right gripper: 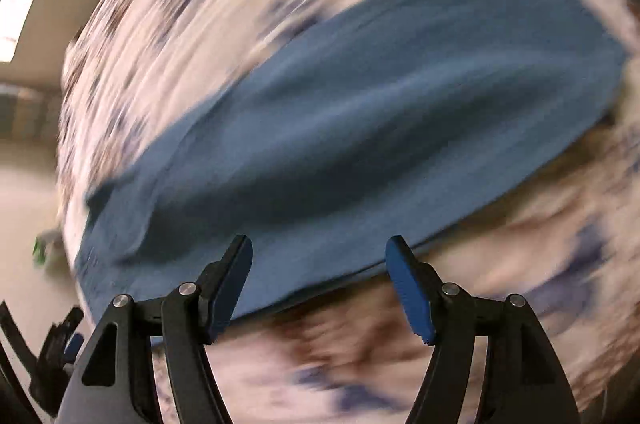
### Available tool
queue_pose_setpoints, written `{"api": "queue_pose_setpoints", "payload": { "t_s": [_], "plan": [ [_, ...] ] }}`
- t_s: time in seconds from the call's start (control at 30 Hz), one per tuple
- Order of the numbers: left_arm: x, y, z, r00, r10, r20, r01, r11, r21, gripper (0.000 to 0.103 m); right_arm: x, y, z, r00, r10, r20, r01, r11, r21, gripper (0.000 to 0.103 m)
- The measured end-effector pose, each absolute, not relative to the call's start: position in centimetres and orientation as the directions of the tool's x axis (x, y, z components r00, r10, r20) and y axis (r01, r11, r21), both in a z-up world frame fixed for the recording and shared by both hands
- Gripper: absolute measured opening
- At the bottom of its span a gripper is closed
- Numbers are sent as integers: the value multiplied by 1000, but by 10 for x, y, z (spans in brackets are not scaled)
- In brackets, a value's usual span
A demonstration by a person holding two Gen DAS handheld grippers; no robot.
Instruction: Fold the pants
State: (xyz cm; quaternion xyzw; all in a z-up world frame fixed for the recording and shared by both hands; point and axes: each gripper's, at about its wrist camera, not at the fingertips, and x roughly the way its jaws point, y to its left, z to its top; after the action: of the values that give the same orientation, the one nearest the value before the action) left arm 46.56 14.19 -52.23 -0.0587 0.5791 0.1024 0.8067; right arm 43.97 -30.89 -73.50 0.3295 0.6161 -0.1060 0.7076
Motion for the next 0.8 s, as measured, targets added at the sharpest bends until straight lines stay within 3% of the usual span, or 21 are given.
{"api": "queue_pose_setpoints", "payload": {
  "t_s": [0.23,0.47,0.53,0.57,0.6,0.63,0.67,0.7,0.73,0.8],
  "plan": [
    [475,273,-536,243,107,-964,-390,921,4,95,446,-170,-755,160,374,-914,567,723,395,71],
    [494,334,-579,174,-42,-984,-469,875,-121,95,428,-114,-762,138,380,-915,648,664,374,64],
    [499,335,-600,134,-116,-984,-461,872,-166,95,428,-107,-767,113,371,-922,661,664,349,58],
    [501,332,-607,132,-162,-978,-446,871,-205,89,436,-109,-771,112,374,-921,671,655,347,55],
    [502,328,-609,144,-180,-973,-431,874,-226,76,442,-109,-774,116,382,-917,682,641,353,49],
    [503,321,-608,169,-195,-966,-399,883,-248,45,442,-107,-776,118,384,-916,686,635,355,40],
    [506,314,-605,184,-210,-960,-363,893,-265,25,442,-105,-777,131,378,-916,686,633,359,33],
    [510,304,-600,193,-174,-966,-318,920,-230,21,442,-105,-776,146,362,-921,684,635,358,21],
    [512,297,-593,217,-143,-966,-286,937,-203,9,441,-103,-775,164,344,-925,681,639,358,14],
    [514,289,-579,266,-118,-957,-254,949,-187,5,441,-104,-772,186,331,-925,680,636,364,10]
  ]
}}
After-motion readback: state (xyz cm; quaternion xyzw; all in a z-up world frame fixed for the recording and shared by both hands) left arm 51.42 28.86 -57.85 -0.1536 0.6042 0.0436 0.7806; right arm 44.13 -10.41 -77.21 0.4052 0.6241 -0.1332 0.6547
